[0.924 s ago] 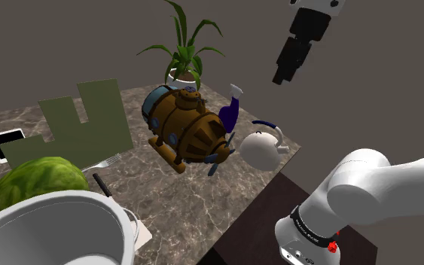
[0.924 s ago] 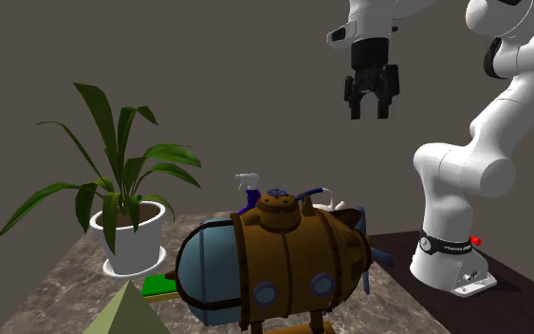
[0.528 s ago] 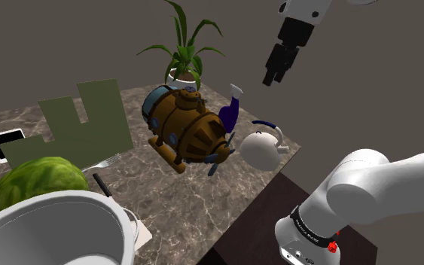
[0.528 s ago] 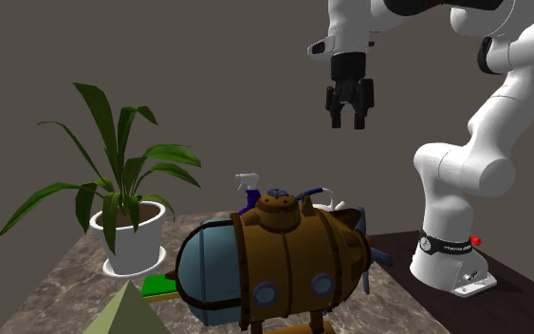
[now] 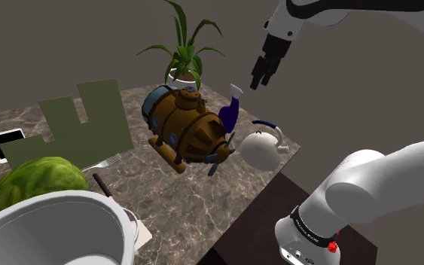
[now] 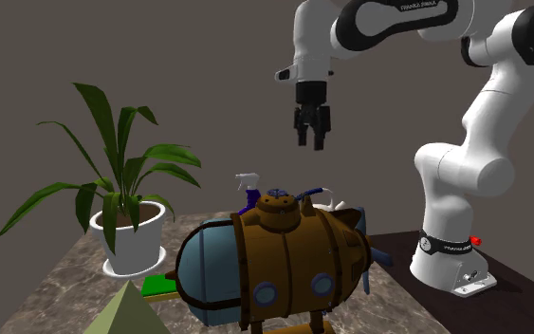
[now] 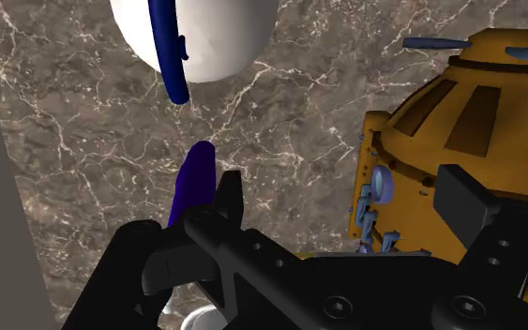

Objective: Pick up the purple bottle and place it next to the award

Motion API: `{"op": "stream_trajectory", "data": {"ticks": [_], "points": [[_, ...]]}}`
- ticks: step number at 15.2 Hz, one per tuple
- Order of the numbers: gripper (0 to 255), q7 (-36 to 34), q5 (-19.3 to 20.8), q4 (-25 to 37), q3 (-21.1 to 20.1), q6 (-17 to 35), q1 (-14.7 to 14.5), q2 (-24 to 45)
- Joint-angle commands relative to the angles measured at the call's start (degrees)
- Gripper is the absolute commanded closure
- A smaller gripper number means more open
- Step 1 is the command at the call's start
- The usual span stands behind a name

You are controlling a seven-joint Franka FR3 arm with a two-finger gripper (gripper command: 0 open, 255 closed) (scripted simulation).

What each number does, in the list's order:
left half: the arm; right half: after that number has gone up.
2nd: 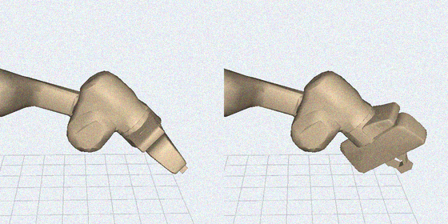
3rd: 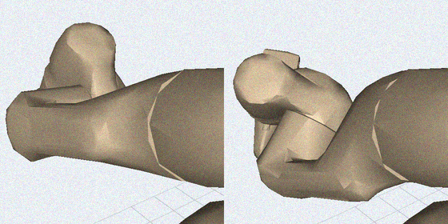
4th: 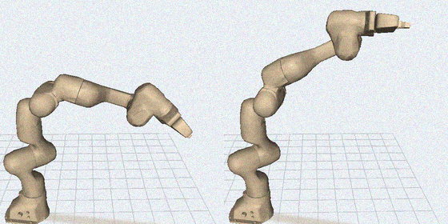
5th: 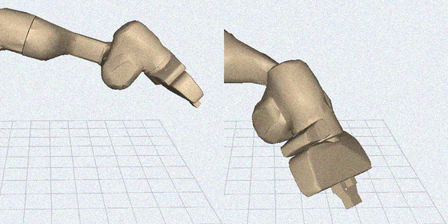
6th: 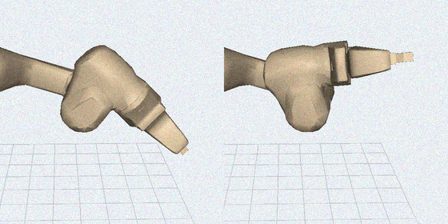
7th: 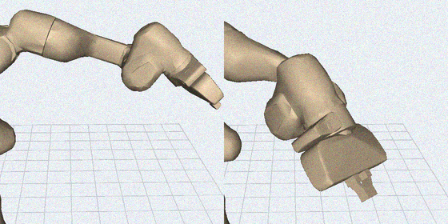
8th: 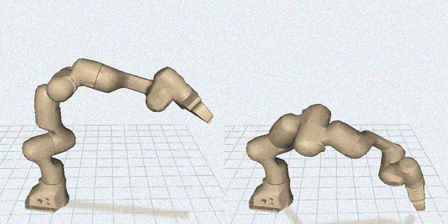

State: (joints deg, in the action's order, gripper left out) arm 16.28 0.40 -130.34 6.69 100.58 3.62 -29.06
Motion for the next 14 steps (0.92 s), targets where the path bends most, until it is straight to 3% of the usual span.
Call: {"op": "stream_trajectory", "data": {"ticks": [1,14], "points": [[0,1.2,0.3,1.5,0.9,2.7,0.2,3.8],[0,11.2,-1.5,15.2,6.8,15.7,2.3,28.7]]}}
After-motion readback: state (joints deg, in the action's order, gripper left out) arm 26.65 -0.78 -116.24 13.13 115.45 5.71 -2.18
